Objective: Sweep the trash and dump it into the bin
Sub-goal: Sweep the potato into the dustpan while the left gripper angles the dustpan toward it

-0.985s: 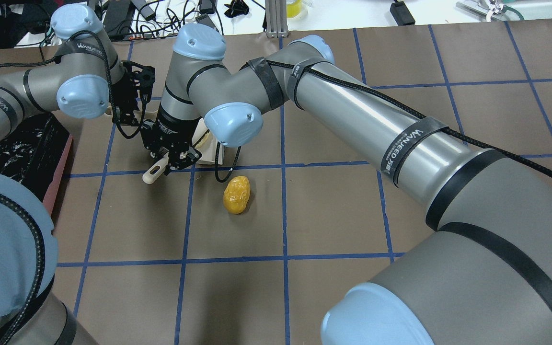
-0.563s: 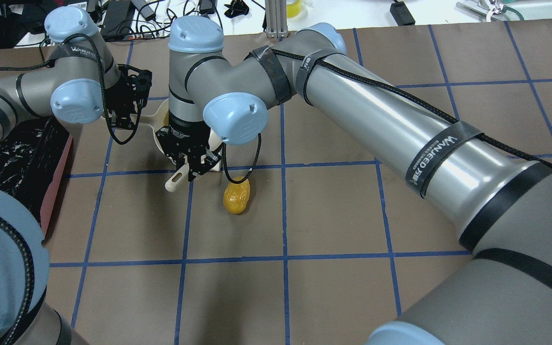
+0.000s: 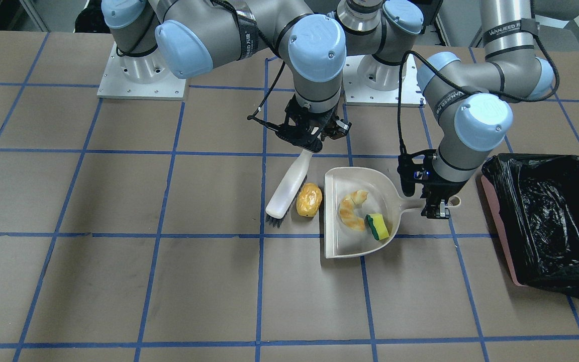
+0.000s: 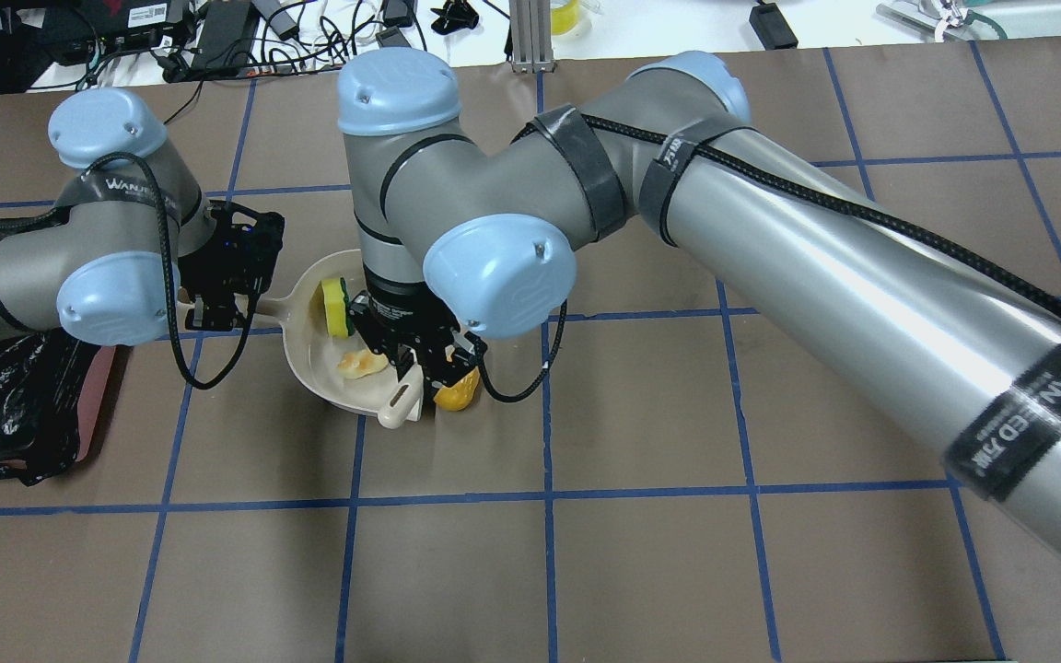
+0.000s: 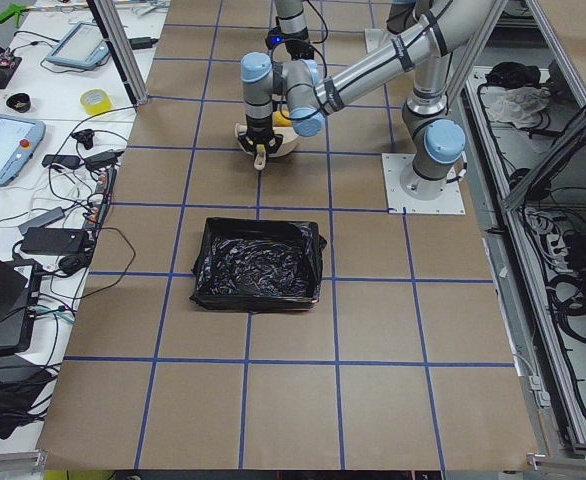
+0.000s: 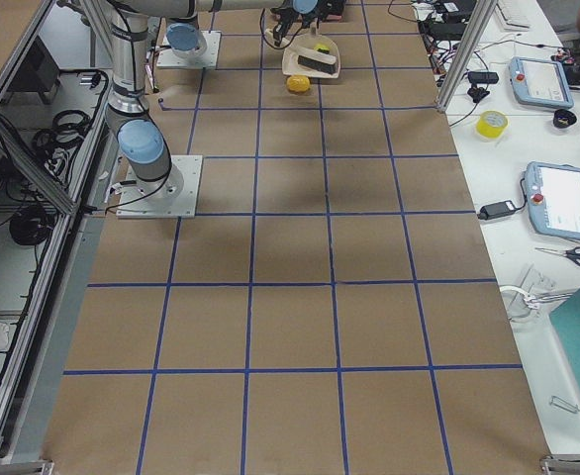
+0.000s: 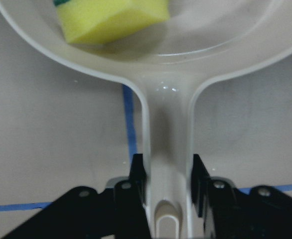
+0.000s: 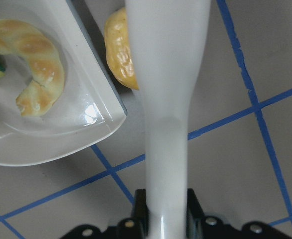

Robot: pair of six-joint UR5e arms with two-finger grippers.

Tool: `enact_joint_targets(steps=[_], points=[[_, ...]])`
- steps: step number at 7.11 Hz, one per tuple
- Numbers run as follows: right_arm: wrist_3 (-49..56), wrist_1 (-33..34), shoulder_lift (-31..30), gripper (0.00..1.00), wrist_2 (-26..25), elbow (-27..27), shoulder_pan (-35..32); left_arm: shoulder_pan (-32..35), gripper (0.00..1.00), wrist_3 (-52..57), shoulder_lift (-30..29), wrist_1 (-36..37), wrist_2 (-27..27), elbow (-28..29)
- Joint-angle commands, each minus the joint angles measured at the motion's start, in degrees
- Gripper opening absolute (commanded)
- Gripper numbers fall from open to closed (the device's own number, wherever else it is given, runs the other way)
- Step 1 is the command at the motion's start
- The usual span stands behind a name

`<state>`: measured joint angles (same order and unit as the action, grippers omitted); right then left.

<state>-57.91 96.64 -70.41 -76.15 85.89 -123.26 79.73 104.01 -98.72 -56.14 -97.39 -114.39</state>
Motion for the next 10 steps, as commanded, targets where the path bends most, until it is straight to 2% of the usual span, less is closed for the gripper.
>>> enact_joint_targets(steps=[1,2,5,8,10], points=[[3.8,4.7,-2.6,0.00,-3.9,8.4,-2.7,-0.1,0.00,-0.6,7.5,1.9,-1.2,-9.1],[4.5,7.1,-2.5,0.00,-5.7,10.6,-3.2,0.4,0.00,-3.2,7.6,3.0,-1.7,-9.3],[11.7,12.2,-1.4,0.00,-6.6,14.9,-3.7,0.5,0.00,-5.0,4.6,3.2,-2.1,-8.6],[14.3,16.8,3.4,0.00,-8.9,15.0,-3.5,0.9,0.00,-5.6,3.4,3.1,-2.2,-7.3],[14.3,17.4,4.3,0.00,-8.9,14.6,-3.3,1.7,0.00,-6.0,2.7,3.5,-2.4,-7.2]])
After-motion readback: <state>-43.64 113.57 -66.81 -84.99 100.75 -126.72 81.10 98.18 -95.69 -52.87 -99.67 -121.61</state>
